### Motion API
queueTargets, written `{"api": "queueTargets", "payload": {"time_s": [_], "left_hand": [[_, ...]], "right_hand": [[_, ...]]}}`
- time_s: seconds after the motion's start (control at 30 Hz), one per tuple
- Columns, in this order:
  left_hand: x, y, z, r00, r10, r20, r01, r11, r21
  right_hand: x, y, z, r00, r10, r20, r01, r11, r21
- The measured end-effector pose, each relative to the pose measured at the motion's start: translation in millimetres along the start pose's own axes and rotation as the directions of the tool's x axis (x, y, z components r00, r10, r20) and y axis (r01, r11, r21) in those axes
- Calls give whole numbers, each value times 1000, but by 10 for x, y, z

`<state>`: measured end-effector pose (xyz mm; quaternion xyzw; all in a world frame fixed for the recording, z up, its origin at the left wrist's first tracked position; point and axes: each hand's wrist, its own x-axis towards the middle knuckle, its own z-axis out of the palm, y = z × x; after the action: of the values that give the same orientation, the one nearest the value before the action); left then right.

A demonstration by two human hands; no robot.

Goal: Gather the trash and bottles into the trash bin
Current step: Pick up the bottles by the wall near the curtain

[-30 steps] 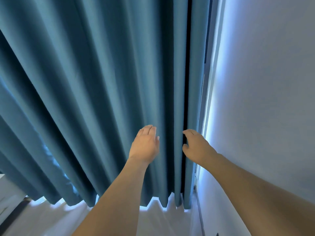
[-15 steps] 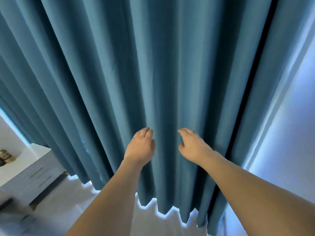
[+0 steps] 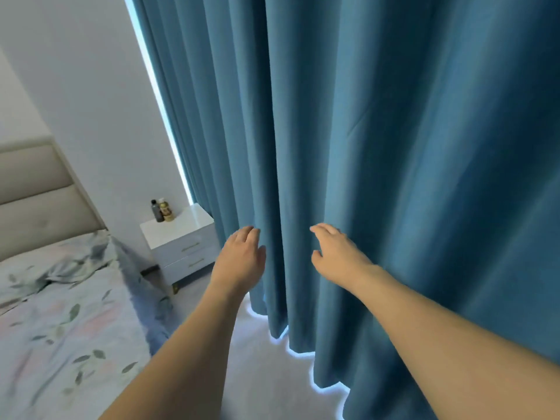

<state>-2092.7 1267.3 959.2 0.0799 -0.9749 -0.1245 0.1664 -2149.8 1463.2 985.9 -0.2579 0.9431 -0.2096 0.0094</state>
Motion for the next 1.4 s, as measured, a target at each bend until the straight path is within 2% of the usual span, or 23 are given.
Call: {"api": "queueTargets", "payload": {"time_s": [0.2,0.43,0.73,0.97,1.27,1.4], "left_hand": [[138,-585,-52,979,-199,-38,201,977,64],[749,-1379,151,947,-320,-34,322,939,122],[1923,-2032,503,929,-369,33,362,923,134],[2419,-2748,688,893,-448,41,434,882,183],[3215,-4098,668,872,-487,53,465,857,223],[3629,-4729,722,855,-513,78,487,845,222]], "right_hand": [[728,-219,316,984,-145,107,143,989,25],[1851,-500,741,954,-222,204,229,973,-15],[3265,-604,1049,920,-211,330,252,964,-86],[4264,-889,1445,883,-262,390,301,953,-43],[5610,-1798,2079,818,-366,444,394,919,30],[6209,-2124,2305,812,-366,455,394,918,36]]}}
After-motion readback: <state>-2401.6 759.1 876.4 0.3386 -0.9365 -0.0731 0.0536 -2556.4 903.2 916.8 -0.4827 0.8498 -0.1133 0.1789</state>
